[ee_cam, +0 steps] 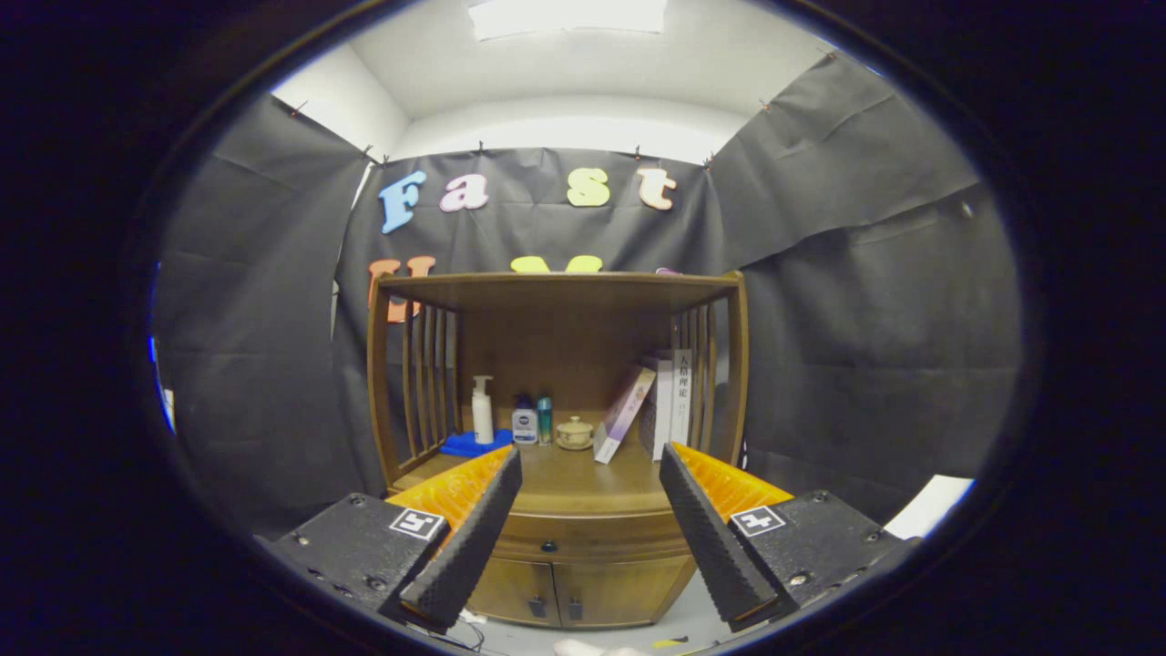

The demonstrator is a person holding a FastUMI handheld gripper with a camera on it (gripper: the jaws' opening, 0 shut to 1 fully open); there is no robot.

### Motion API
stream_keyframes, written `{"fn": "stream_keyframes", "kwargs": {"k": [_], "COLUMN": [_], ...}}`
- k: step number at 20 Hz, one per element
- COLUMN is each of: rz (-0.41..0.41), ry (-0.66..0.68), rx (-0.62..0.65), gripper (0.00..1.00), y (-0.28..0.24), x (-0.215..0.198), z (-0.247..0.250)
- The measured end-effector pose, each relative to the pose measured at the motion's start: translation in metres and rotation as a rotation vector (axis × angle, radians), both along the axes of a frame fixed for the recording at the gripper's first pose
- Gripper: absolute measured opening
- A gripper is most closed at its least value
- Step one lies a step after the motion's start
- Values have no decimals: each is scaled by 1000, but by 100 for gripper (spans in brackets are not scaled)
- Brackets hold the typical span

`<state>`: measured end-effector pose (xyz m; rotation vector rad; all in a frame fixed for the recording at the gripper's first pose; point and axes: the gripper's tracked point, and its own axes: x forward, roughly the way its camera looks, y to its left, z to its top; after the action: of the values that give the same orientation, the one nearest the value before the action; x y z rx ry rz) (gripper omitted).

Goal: Pull open the drawer, take out the items inside it, and place them on the countertop above the cabinet.

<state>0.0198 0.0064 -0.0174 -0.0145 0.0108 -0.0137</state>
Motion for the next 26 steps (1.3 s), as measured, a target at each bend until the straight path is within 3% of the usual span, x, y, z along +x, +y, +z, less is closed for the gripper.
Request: {"fn": "stream_keyframes", "kwargs": {"k": [16,24,26], "rz": [35,5,9], "ry": [126,232,261], "rx": [43,51,67], "gripper": [99,99,93], "y": [32,35,38], "x": [108,160,171], "z": [-178,-271,-288]}}
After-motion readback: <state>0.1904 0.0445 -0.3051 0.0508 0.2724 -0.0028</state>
